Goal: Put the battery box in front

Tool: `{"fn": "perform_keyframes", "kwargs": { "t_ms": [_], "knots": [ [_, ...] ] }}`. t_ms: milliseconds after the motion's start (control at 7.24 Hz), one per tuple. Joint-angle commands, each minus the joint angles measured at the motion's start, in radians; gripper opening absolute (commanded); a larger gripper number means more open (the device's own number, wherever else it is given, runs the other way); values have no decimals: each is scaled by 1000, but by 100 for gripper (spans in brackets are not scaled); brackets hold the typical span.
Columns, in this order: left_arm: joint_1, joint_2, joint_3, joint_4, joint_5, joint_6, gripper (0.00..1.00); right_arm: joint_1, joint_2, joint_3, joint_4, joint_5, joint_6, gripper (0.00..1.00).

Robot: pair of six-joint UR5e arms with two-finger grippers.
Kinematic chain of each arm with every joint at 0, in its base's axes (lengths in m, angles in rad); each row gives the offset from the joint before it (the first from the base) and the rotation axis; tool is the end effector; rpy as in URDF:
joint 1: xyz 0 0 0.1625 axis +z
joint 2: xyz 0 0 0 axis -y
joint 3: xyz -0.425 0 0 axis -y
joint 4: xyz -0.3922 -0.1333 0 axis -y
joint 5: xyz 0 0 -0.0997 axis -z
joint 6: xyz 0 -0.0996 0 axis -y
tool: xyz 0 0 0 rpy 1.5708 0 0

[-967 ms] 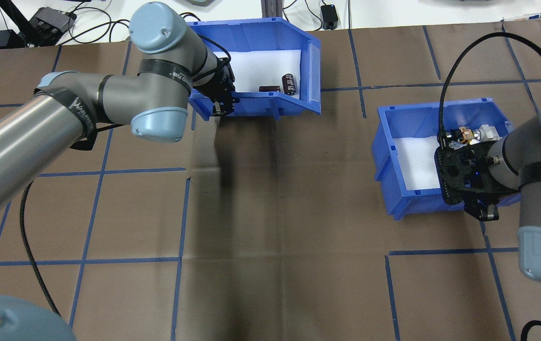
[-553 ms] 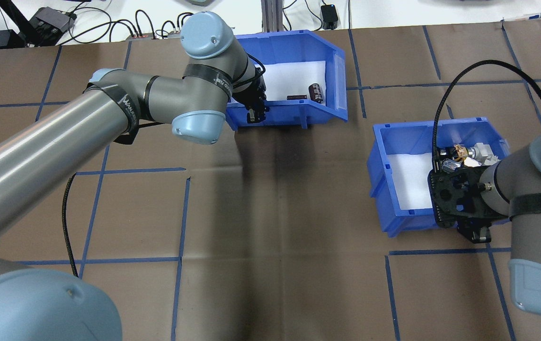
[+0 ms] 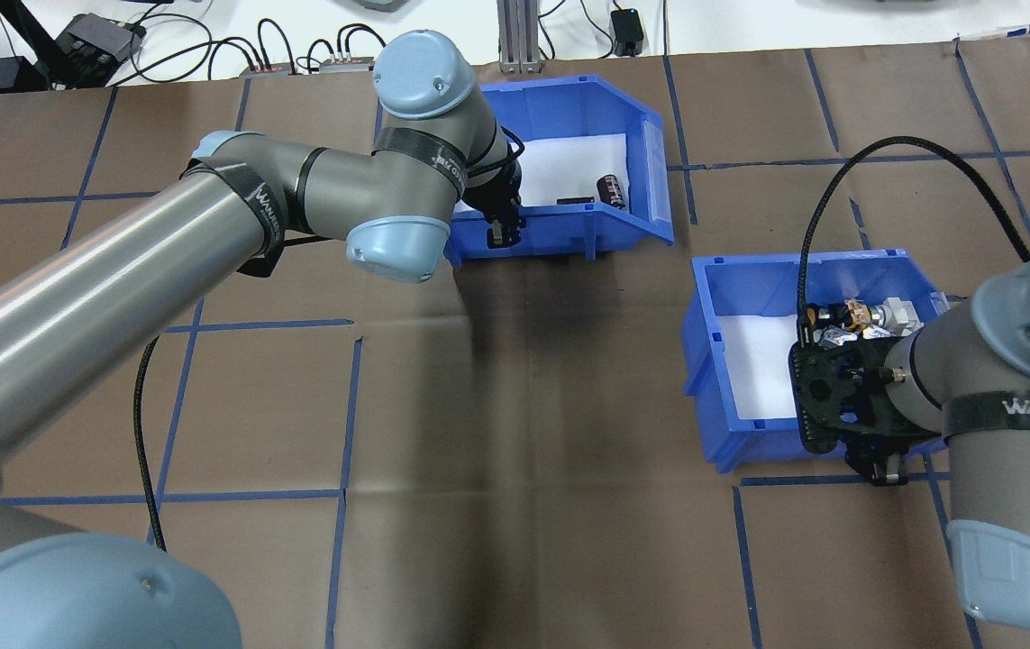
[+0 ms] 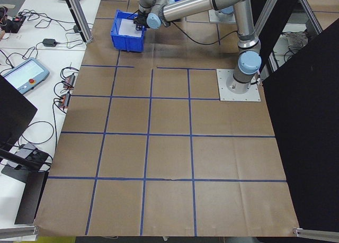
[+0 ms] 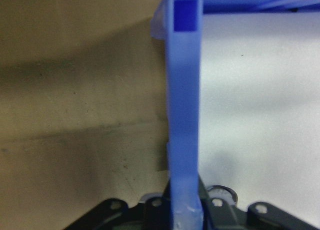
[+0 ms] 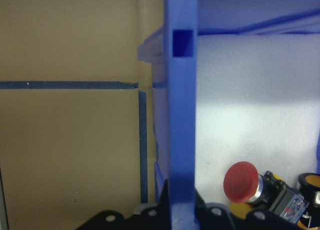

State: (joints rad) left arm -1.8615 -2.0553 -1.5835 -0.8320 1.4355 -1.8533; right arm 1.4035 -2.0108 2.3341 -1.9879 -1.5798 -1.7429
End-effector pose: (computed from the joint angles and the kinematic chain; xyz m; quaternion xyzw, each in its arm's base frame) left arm -0.3306 -0.5932 0.2795 0.6917 -0.7090 -0.0014 0.1377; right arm 0.0807 -0.3173 0.3326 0.7079 -0.7048 0.0234 0.0409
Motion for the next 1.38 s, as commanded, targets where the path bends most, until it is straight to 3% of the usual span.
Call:
{"fn": "perform_keyframes", "kwargs": {
  "t_ms": [0,138,276,415,691,1106,1244],
  "knots": [
    [1,-8,2,-1,3,-34,0,80,0,20,3,-2,68,0],
    [1,-9,3,-3,5,-32,5,109,-2,43,-11,-2,94,0],
    [1,-9,0,-25,58,-17,80,161,0,44,-14,-3,152,0],
    [1,-14,8,-39,153,-14,100,199,0,44,-14,-6,198,0],
    [5,10,28,-93,164,-17,100,253,1,42,-15,-8,262,0],
    [15,84,196,-449,161,69,100,356,7,44,-52,-15,361,0],
    [22,107,210,-490,161,83,100,361,7,44,-54,-15,364,0]
  ]
}}
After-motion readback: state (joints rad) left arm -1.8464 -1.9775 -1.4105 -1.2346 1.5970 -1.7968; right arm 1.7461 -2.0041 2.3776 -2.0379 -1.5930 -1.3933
